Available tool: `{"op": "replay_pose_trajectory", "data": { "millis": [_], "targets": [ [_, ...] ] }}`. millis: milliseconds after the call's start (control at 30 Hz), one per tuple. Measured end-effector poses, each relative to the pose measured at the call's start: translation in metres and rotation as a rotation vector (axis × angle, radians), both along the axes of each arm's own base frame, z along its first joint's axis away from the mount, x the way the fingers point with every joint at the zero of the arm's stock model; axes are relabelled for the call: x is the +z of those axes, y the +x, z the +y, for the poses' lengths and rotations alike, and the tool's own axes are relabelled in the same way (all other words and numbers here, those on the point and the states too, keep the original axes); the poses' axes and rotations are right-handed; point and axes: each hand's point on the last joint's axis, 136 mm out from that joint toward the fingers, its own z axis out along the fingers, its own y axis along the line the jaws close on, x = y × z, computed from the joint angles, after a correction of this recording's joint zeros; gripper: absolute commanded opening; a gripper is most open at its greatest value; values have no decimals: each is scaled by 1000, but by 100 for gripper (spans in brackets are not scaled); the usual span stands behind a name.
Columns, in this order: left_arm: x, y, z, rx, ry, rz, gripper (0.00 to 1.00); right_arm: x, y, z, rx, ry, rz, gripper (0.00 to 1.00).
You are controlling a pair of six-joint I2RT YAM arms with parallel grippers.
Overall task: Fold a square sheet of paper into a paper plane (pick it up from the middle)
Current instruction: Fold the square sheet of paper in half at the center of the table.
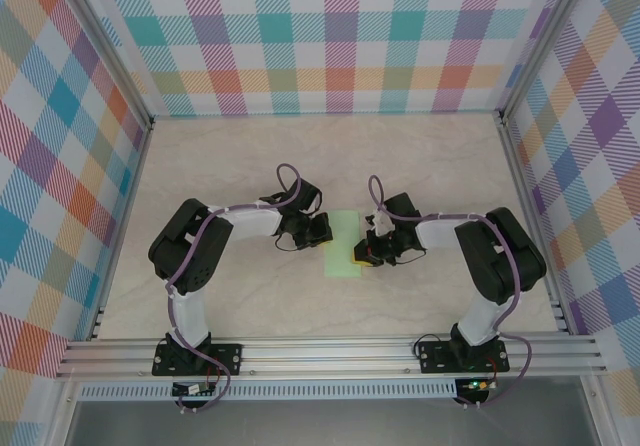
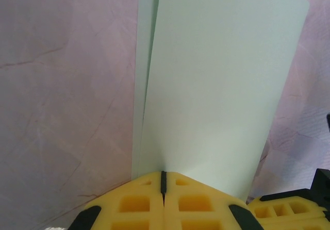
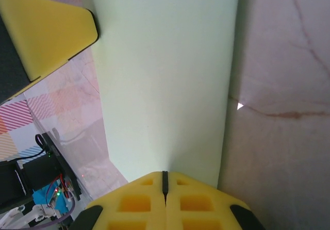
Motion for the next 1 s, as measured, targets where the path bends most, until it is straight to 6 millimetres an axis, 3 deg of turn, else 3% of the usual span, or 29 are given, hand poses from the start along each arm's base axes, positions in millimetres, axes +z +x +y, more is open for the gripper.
{"op": "replay_pose_trajectory", "data": {
  "millis": [1000],
  "targets": [
    [0,0,0,1,3,-3,0,-5,-16,8,45,29,12,4]
  ]
}}
